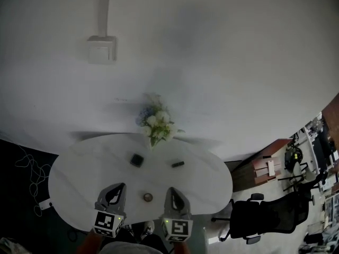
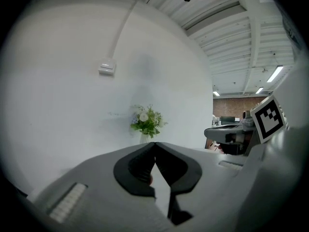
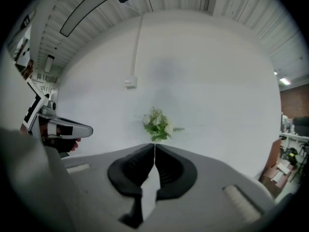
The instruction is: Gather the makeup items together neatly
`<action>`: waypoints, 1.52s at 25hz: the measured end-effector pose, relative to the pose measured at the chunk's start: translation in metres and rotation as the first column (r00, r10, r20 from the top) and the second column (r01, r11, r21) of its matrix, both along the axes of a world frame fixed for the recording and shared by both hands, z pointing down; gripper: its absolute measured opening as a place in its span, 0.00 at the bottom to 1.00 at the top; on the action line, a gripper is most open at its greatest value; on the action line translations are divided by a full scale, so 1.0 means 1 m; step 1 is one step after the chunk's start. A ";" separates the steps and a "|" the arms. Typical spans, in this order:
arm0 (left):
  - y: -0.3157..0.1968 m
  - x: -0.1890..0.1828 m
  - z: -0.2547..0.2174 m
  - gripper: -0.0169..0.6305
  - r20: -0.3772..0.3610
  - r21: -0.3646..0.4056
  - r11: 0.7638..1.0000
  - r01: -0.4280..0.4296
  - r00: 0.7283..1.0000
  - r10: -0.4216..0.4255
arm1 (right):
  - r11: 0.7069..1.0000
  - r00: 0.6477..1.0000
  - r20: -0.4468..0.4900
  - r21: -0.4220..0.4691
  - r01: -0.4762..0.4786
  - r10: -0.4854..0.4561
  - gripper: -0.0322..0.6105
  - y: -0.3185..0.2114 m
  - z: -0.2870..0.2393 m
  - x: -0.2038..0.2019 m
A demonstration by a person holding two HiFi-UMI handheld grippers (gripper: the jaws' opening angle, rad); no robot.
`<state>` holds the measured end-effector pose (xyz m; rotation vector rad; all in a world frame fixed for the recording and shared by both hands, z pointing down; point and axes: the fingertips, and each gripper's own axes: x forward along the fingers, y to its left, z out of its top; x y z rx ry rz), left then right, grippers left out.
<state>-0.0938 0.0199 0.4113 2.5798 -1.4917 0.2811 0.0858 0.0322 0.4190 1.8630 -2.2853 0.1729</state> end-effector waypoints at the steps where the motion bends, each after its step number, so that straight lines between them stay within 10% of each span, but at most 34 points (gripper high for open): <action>1: 0.001 0.001 0.000 0.04 0.001 0.000 1.000 -0.005 1.000 0.005 | 1.000 1.000 0.001 0.010 -0.010 0.010 0.06 0.001 -0.003 0.002; 38: -0.019 0.092 -0.007 0.04 -0.027 0.030 0.975 -0.221 0.975 0.222 | 0.981 0.980 -0.034 0.010 -0.196 0.196 0.06 0.021 0.001 0.074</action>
